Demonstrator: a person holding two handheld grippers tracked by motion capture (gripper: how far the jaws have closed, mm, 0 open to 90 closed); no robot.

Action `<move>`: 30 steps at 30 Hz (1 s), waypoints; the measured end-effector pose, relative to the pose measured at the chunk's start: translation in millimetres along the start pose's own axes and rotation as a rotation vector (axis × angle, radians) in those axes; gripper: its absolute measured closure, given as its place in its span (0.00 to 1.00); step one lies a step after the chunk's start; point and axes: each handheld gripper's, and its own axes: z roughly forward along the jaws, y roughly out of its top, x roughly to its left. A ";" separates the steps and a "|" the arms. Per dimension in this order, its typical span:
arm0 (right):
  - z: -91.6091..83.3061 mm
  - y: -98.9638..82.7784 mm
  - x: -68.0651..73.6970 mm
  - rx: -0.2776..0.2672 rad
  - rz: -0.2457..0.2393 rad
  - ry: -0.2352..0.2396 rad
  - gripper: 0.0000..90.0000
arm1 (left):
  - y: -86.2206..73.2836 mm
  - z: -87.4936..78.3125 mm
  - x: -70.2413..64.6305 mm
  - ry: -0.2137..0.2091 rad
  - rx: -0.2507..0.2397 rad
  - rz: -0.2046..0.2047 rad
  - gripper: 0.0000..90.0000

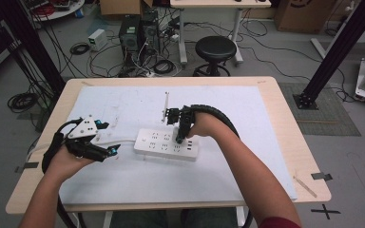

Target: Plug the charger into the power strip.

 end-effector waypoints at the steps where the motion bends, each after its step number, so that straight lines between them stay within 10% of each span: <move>1: 0.2 0.7 0.4 -0.001 0.007 0.001 0.70 | -0.2 0.1 -0.2 0.000 -0.003 -0.004 0.17; 30: 14.9 13.2 4.7 0.079 -0.007 -0.033 0.71 | 6.5 5.8 -7.1 0.006 -0.004 0.008 0.17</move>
